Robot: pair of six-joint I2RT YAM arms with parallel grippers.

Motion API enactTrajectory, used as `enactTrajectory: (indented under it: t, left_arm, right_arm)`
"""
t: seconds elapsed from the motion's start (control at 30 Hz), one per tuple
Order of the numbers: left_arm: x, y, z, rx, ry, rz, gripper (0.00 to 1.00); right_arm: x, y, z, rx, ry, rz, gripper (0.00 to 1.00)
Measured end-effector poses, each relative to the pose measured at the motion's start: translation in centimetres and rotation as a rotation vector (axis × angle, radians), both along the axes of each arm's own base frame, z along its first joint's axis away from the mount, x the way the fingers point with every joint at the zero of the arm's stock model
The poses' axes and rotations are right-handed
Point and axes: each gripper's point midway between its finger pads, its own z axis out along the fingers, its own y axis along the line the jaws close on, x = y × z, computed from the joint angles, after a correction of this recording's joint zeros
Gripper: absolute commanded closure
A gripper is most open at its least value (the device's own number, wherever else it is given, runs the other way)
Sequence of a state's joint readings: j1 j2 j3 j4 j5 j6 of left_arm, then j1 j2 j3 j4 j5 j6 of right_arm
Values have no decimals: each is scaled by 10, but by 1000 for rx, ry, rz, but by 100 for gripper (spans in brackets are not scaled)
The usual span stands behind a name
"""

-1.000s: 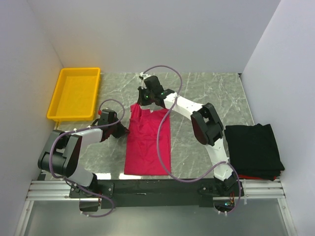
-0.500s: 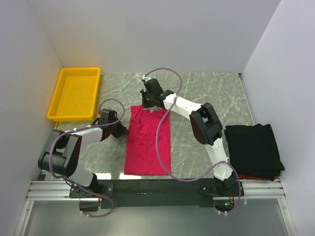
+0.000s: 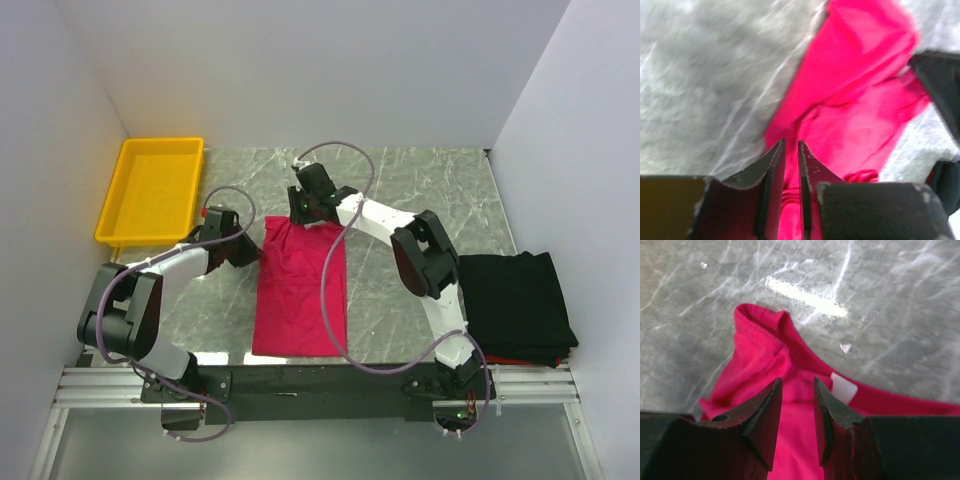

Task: Fold and stack the t-shirts
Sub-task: Fold the tshirt

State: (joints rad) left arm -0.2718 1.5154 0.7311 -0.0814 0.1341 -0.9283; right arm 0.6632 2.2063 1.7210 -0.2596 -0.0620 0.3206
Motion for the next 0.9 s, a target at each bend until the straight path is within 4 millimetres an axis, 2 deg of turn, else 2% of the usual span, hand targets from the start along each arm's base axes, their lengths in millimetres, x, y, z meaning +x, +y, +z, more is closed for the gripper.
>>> enactTrajectory:
  t: [0.13,0.27,0.37,0.53,0.63,0.8,0.9]
  left_arm:
    - [11,-3,13,-5,-36,-7,76]
    - [14,-5,18,-9,-45,-12,77]
    - [18,-8,24,-23,-56,-21,76]
    - [29,-13,32,-34,-75,-27,75]
    - [31,-14,27,-26,-65,-27,74]
    - [31,-10,21,6,-56,-6,67]
    - [32,-7,21,18,-59,4,65]
  right_arm:
    - [-2,-12,30,3,-39,-34,61]
    - [4,-27,65,33,-81,-91,61]
    - [8,-39,77,29,-97,-131,61]
    - [7,-55,63,-26,-65,-170,60]
    - [3,-60,50,-63,-34,-175,60]
    - [-4,-60,23,-114,18,-155,60]
    - [-12,-54,14,-132,33,-132,59]
